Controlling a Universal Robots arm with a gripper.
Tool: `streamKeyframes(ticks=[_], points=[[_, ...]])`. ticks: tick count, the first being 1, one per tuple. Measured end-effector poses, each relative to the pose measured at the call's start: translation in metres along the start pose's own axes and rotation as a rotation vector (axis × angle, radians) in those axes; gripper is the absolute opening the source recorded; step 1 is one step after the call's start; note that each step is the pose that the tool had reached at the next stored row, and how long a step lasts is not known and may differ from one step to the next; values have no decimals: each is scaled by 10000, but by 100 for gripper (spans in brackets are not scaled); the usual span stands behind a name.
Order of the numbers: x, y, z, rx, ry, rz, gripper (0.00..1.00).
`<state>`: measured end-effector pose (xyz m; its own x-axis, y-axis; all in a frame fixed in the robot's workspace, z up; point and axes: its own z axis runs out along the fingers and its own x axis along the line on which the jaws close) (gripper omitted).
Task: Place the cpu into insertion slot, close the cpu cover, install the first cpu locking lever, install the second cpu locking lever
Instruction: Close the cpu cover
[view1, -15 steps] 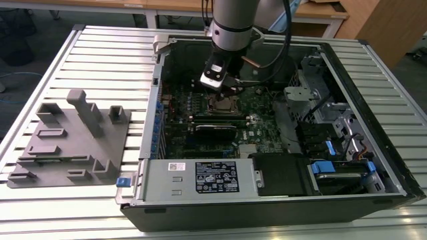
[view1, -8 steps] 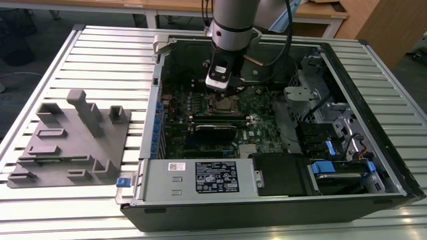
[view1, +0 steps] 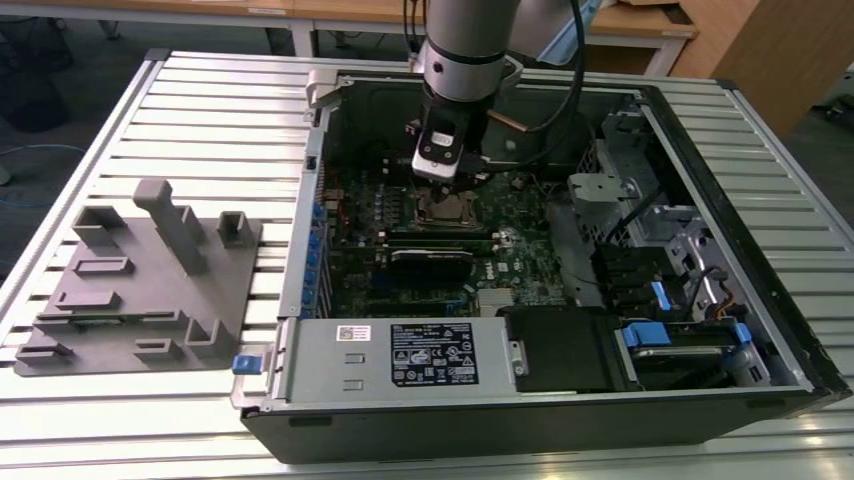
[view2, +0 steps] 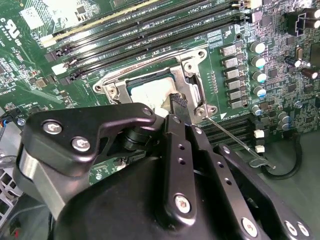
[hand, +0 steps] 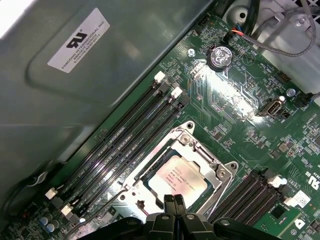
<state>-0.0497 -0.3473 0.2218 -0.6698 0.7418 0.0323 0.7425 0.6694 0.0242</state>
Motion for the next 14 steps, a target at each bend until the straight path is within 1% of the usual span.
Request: streamKeyframes(ticks=[6,11,14], points=[[0,0,0,0,0,-9,11],[0,0,1,-1,10,-177,11],[0,0,0,0,10,-185,11]])
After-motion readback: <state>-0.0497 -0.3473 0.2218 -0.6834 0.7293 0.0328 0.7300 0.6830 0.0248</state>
